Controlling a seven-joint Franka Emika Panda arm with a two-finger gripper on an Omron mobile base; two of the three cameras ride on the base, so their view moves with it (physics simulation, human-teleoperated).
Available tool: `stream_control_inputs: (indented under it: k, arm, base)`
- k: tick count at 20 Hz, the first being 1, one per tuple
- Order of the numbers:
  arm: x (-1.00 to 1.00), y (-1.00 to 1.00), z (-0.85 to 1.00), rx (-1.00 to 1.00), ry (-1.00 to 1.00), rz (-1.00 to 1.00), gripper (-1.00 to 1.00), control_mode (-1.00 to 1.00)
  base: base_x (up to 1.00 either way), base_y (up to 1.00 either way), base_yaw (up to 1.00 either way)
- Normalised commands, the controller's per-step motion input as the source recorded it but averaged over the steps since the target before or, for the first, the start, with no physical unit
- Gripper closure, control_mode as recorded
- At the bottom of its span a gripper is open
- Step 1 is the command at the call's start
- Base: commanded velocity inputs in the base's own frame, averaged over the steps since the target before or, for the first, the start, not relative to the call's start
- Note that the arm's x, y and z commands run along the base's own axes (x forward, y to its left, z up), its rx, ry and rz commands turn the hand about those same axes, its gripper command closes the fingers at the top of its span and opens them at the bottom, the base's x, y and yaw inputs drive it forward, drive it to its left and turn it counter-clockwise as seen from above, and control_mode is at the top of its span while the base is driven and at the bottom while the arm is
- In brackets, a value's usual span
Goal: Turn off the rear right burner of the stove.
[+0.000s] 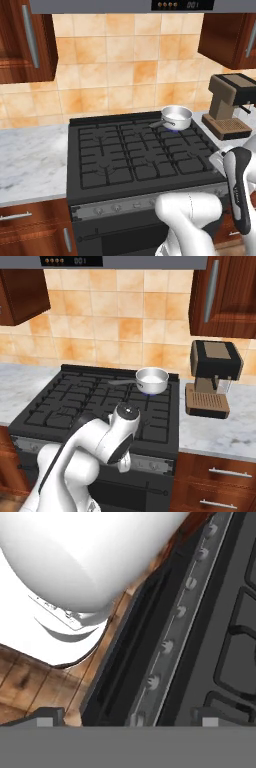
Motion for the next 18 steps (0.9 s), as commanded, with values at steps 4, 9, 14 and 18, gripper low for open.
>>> stream_control_inputs:
  k: [4, 9, 14, 18]
  arm:
    - [-0.08, 0.00, -0.65, -0.02, -0.20, 0.12, -1.00, -1.00]
    - [-0.12, -0.02, -0.50, 0.00, -0.27, 0.05, -1.00, -1.00]
    - [-0.22, -0.06, -0.38, 0.00, -0.30, 0.00, -1.00, -1.00]
    - [-0.08, -0.02, -0.39, 0.00, -0.21, 0.00, -1.00, -1.00]
  base:
    - [0.00, 0.00, 0.00]
    - [0.00, 0.00, 0.00]
    - [0.00, 0.00, 0.00]
    - [0.00, 0.00, 0.00]
